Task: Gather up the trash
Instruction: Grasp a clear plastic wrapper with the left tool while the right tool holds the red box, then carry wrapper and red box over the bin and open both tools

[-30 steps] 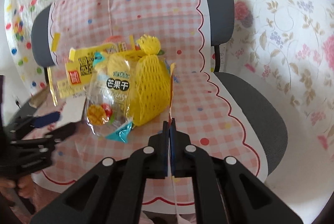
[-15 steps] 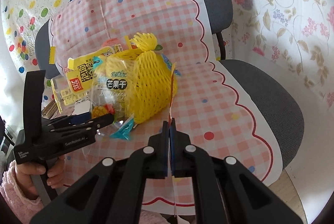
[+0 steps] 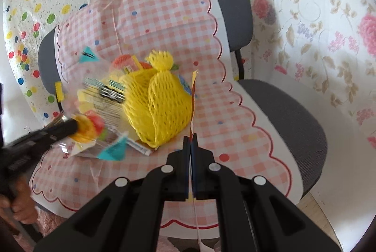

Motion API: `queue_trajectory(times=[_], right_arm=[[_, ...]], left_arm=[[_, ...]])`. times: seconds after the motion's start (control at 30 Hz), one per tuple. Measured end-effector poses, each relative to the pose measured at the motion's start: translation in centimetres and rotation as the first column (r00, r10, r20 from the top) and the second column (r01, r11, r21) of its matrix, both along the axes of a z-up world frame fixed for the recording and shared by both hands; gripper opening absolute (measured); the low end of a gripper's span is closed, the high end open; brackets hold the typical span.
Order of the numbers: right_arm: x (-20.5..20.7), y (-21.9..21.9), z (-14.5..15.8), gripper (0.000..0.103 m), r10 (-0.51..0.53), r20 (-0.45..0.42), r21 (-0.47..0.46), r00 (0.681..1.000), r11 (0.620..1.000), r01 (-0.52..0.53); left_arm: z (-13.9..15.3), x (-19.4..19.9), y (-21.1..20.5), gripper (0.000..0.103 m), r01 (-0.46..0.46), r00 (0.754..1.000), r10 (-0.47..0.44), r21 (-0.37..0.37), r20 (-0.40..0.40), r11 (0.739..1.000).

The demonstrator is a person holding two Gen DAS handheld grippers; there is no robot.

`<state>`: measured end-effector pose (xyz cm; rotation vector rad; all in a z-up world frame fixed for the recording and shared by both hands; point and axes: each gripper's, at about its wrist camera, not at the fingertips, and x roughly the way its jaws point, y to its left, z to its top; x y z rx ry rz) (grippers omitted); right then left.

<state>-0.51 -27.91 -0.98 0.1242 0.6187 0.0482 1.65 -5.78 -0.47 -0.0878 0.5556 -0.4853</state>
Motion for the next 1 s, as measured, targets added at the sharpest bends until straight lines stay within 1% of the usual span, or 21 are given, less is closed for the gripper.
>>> queue_trajectory(times=[0.03, 0.1, 0.13, 0.2, 0.3, 0.4, 0.57, 0.7, 0.77, 0.87, 0.93, 1.0], right_arm=[[-0.3, 0.0, 0.4, 0.002, -0.005, 0.012, 0.000, 1.000, 1.000, 0.005], [-0.8, 0.0, 0.9, 0.002, -0.008, 0.029, -0.001, 1.000, 1.000, 0.009], [-1.0, 0.0, 1.2, 0.002, -0.009, 0.036, -0.002, 0.999, 1.000, 0.009], [-1.6, 0.0, 1.7, 0.002, -0.009, 0.046, -0.002, 0.999, 1.000, 0.009], [-2.8, 0.1, 2.1, 0.002, -0.015, 0.050, -0.008, 0.999, 1.000, 0.016], [-4.0, -0.1, 2.1, 0.002, -0.030, 0.043, -0.013, 0.999, 0.999, 0.030], [-7.2, -1.3, 1.8, 0.002, -0.088, 0.025, -0.002, 0.996, 0.996, 0.088], [-10.1, -2.6, 1.2, 0.002, -0.152, 0.007, 0.004, 0.988, 0.988, 0.152], [-11.7, -3.0, 0.7, 0.002, -0.193, 0.000, -0.013, 0.981, 0.981, 0.193], [-13.9, -3.5, 0.1, 0.002, -0.240, -0.012, -0.037, 0.971, 0.970, 0.240], [-15.3, -3.8, -0.5, 0.002, -0.265, -0.029, -0.042, 0.964, 0.964, 0.264], [-16.7, -4.0, -1.0, 0.002, -0.297, -0.042, -0.059, 0.954, 0.954, 0.294]], left_arm=[[0.8, -0.6, 0.4, 0.010, 0.001, 1.000, -0.001, -0.004, 0.027, 1.000], [2.1, -1.4, 0.7, 0.008, 0.009, 0.998, -0.008, -0.012, 0.055, 1.000], [2.4, -1.7, 1.0, 0.002, 0.013, 0.998, -0.012, -0.016, 0.062, 1.000], [3.0, -2.1, 1.1, 0.001, 0.012, 0.997, -0.010, -0.015, 0.076, 1.000], [2.9, -3.4, 0.3, 0.001, 0.018, 0.995, -0.020, 0.019, 0.094, 1.000], [2.3, -4.5, -0.8, 0.001, 0.052, 0.995, -0.055, 0.037, 0.087, 0.998], [0.6, -5.9, -2.9, 0.001, 0.153, 0.988, -0.154, 0.019, 0.029, 0.988], [-0.9, -7.4, -5.4, 0.001, 0.238, 0.971, -0.238, 0.024, -0.005, 0.971], [-1.7, -8.5, -7.1, 0.001, 0.290, 0.957, -0.290, 0.034, -0.017, 0.956], [-2.8, -10.0, -8.8, 0.001, 0.339, 0.941, -0.338, 0.048, -0.021, 0.940], [-3.6, -10.9, -9.9, 0.001, 0.379, 0.925, -0.378, 0.048, -0.036, 0.924], [-4.5, -12.0, -11.3, 0.001, 0.429, 0.903, -0.426, 0.061, -0.055, 0.901]])
